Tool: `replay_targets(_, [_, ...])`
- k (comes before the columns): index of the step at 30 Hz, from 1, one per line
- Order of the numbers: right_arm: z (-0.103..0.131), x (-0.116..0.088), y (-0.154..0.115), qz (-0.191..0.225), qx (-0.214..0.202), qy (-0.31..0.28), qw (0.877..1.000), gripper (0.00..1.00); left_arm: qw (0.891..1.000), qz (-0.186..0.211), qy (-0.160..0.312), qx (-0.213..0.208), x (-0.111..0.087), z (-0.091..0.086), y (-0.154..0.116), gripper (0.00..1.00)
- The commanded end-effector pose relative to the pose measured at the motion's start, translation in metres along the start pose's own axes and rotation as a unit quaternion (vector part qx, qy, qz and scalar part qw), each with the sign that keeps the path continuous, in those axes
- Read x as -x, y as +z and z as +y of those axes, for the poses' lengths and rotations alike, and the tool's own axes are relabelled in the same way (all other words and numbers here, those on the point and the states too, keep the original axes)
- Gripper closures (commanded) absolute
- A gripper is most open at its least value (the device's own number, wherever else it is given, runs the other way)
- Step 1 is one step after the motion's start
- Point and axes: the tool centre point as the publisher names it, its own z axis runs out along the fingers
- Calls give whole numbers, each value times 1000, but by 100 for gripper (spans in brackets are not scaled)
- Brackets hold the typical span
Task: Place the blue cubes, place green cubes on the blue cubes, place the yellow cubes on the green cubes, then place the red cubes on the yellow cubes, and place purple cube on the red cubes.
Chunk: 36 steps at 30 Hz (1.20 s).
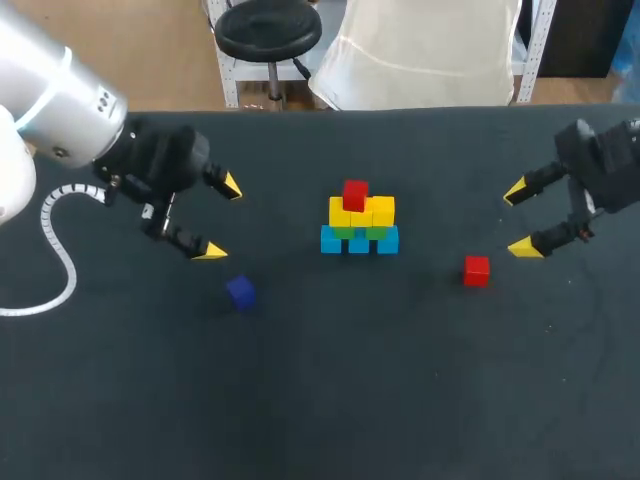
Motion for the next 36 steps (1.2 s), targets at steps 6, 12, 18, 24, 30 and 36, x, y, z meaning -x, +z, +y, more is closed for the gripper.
replay_targets(6, [16, -9, 26, 45, 8, 15, 999, 0, 1000, -1, 1, -1, -1, 1, 0, 0])
replay_targets(12, [14, -8, 34, 80, 6, 18, 997, 0, 1000, -1, 1, -1, -1, 1, 0, 0])
replay_targets(18, [17, -11, 46, 142, 11, 21, 990, 0, 1000, -1, 1, -1, -1, 1, 0, 0])
replay_targets(24, [15, -14, 51, 168, 19, 33, 985, 0, 1000, -1, 1, -1, -1, 1, 0, 0])
replay_targets(30, [16, -17, 51, 182, 22, 34, 982, 0, 1000, -1, 1, -1, -1, 1, 0, 0])
replay_targets(36, [16, -24, 53, 209, 27, 35, 977, 0, 1000, -1, 1, -1, -1, 1, 0, 0])
